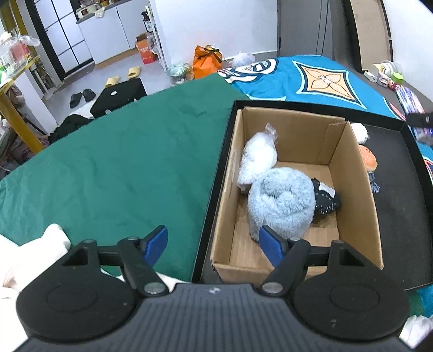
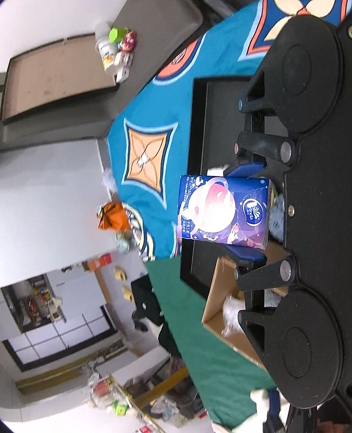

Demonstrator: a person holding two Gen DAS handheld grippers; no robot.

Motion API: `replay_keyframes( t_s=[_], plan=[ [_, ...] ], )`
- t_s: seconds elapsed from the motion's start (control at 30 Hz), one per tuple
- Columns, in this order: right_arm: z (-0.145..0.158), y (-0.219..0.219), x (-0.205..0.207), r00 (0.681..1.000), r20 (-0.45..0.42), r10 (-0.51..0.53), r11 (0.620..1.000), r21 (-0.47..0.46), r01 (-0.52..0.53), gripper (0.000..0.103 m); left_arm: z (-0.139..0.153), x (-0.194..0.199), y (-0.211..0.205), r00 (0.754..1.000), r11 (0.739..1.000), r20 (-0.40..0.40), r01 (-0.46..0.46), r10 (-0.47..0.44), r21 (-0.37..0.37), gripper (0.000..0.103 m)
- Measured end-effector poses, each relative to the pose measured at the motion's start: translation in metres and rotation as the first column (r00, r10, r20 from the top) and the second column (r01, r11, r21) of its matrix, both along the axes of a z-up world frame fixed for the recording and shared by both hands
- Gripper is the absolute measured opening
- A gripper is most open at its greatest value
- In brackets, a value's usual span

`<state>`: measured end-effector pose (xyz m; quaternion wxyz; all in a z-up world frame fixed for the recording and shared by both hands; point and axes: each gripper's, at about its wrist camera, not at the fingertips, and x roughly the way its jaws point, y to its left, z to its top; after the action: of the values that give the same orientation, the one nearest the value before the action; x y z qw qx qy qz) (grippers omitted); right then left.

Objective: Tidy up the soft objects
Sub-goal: 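Lift the tissue pack with the right tool and carry it over the box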

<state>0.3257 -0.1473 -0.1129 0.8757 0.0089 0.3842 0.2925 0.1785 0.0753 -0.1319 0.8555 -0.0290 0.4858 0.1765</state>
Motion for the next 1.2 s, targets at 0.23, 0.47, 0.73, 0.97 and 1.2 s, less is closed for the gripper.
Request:
replay_keyframes(
  t_s=[0.23, 0.47, 0.73, 0.97, 1.2],
  plan=[
    [0.005, 0.018, -0.012, 0.997, 0.022, 0.068, 0.998, 0.01, -0.068, 0.051, -0.007, 0.0, 0.003, 1.0, 0.999, -0.004, -0.012, 0.012, -0.032, 0.056],
    [0.003, 0.04, -0.022, 0.991, 0.029, 0.127, 0.992, -0.017, -0.126, 0.051, -0.013, -0.001, 0.003, 1.0, 0.999, 0.005, 0.004, -0.004, -0.05, 0.041],
    [-0.001, 0.065, -0.031, 0.982, 0.026, 0.185, 0.981, -0.058, -0.183, 0.051, -0.018, -0.002, 0.01, 1.0, 0.996, 0.014, -0.011, 0.013, -0.093, 0.024],
    [-0.008, 0.088, -0.039, 0.973, 0.019, 0.229, 0.969, -0.105, -0.225, 0.051, -0.022, -0.001, 0.014, 1.0, 0.994, 0.018, -0.023, 0.025, -0.106, 0.015],
    [-0.015, 0.11, -0.043, 0.963, 0.036, 0.268, 0.952, -0.165, -0.259, 0.051, -0.024, -0.001, 0.017, 0.999, 0.992, 0.037, -0.023, 0.027, -0.123, 0.011]
  ],
)
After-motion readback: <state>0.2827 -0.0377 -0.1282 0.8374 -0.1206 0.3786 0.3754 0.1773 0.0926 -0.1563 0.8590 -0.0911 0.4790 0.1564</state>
